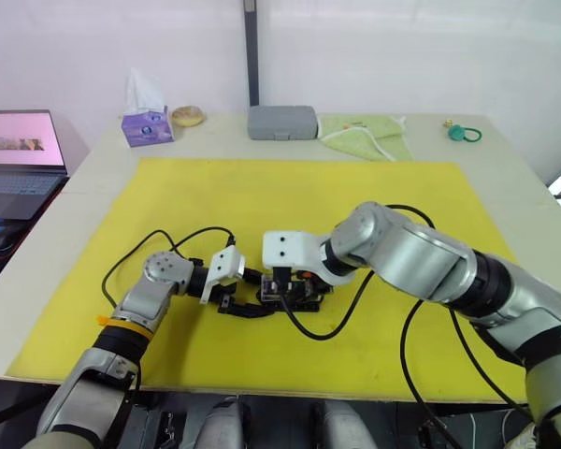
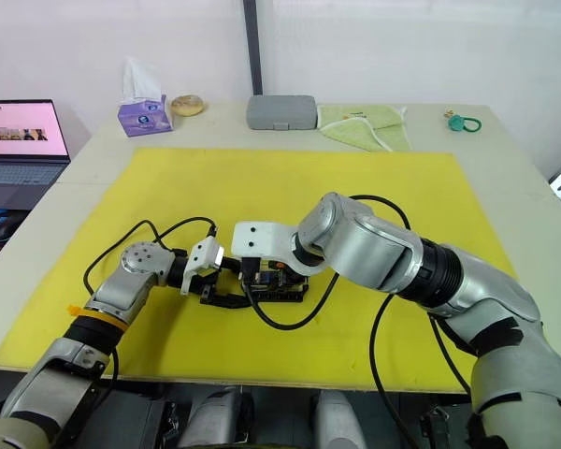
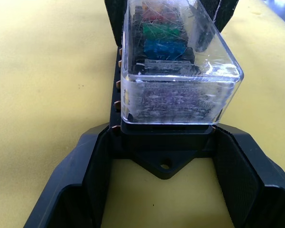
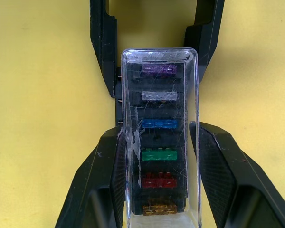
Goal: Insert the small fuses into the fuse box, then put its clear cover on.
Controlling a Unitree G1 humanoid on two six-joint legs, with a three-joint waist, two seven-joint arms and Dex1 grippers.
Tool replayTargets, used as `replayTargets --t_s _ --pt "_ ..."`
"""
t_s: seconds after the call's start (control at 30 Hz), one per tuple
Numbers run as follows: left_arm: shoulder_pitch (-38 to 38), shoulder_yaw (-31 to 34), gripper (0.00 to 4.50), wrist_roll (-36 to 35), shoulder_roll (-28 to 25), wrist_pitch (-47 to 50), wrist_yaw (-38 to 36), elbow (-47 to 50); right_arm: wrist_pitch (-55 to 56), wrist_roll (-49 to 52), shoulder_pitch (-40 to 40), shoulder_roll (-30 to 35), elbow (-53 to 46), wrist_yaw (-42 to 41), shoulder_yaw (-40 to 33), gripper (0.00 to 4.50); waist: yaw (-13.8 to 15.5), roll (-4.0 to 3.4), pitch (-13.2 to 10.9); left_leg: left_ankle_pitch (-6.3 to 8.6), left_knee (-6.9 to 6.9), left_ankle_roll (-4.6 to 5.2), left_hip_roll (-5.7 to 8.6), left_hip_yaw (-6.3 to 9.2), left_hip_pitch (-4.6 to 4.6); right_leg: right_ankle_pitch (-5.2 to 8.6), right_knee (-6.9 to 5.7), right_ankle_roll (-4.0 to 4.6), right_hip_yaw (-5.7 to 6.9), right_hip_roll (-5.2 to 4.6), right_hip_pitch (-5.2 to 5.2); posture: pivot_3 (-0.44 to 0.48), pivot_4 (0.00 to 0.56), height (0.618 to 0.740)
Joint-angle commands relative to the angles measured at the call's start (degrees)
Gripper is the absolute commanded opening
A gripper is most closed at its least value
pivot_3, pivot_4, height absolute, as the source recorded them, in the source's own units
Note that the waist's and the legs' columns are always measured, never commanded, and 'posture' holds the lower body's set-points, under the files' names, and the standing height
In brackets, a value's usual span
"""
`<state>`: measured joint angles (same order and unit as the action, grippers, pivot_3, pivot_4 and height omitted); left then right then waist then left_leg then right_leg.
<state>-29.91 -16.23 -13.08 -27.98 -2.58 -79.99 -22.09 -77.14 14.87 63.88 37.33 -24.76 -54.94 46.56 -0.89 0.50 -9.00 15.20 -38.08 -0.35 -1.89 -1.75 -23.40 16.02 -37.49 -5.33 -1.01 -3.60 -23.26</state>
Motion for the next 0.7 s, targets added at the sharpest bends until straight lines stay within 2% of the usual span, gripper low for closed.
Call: replayTargets --t_s 0.03,0.7 --pt "1.9 -2.3 2.55 3.2 0.1 1.7 0.3 -2.0 -2.0 0.3 -1.0 0.7 -0.2 1.4 2.8 1.62 0.0 -0.03 0.1 0.00 0.00 0.00 0.00 0.00 0.00 0.00 0.01 0.00 0.01 0.00 0.00 0.000 0.150 0.737" --pt "2.2 -2.4 2.55 3.6 0.6 0.7 0.9 -2.8 -5.6 5.1 0.0 0.5 -2.3 2.8 2.3 1.62 0.0 -0.05 0.1 0.00 0.10 0.00 0.02 0.03 0.00 0.03 0.24 0.06 0.05 -0.30 0.07 0.000 0.150 0.737"
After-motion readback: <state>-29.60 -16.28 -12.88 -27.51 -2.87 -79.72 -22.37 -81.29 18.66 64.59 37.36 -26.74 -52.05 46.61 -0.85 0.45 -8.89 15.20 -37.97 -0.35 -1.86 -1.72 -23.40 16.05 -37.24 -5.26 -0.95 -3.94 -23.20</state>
